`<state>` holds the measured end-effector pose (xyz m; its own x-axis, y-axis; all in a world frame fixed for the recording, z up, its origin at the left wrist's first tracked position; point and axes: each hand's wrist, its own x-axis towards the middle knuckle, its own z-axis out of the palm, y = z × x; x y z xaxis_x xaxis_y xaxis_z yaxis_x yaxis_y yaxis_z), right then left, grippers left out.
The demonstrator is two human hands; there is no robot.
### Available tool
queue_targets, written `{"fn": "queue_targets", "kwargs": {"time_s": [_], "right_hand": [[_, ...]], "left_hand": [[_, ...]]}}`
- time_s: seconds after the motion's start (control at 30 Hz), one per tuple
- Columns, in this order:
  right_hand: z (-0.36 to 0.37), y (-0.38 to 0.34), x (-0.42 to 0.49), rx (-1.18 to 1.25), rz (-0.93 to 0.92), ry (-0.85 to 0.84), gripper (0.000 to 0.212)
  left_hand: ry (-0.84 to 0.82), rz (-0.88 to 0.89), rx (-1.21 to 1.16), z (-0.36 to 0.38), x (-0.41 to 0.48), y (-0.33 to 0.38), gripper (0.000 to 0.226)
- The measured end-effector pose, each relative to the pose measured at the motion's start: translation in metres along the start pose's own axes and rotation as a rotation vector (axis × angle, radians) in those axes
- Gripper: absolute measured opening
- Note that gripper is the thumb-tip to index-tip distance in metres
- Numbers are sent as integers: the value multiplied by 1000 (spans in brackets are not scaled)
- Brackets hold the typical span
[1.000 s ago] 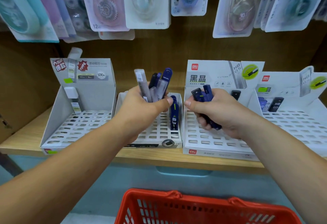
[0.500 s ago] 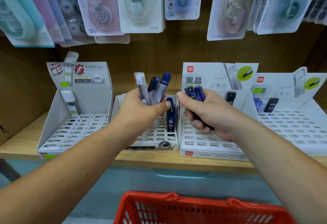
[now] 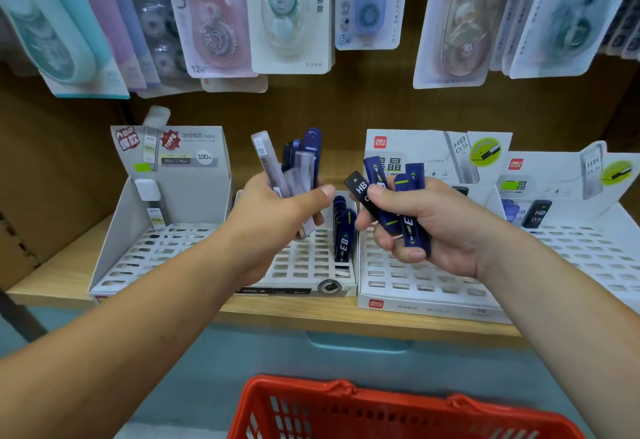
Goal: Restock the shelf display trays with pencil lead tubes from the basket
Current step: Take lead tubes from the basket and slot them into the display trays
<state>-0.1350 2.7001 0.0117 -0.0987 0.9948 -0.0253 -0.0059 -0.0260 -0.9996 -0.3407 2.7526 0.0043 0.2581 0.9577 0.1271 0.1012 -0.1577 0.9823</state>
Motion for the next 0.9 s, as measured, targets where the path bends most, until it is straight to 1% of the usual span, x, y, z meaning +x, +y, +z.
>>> {"fn": "queue_targets", "kwargs": {"time_s": [0.13,0.27,0.33,0.4,0.5,0.57,0.67,0.77,0.83,0.9], "right_hand": [[7,-4,-2,-197,-75,3,18],[14,-7,-1,-208,-91,13,24],[14,-7,-1,-195,-69,61,24],[11,-5,1,-176,-80,146,21],[5,-5,3,-198,-107,246,26],[3,-8,1,-174,-125,229,26],[2,-13,-5,-227,-105,162,17],[0,-15,-8,-258,-89,187,15],[-1,-15,-12,-336,-76,188,13],[-2,-17,-16,-470,-85,157,7]], "left_hand": [[-57,17,-55,2,-4,4,19],[-62,47,-14,1,-5,8,16],[-3,47,5,-2,-5,9,20],[48,42,-9,-8,-3,8,23],[59,29,-3,-16,-4,5,22],[59,30,4,-19,-6,4,20],[78,19,31,-22,-7,1,15],[90,19,25,-23,-9,0,14],[91,9,50,-23,-12,0,16],[91,10,85,-22,-14,0,16]]}}
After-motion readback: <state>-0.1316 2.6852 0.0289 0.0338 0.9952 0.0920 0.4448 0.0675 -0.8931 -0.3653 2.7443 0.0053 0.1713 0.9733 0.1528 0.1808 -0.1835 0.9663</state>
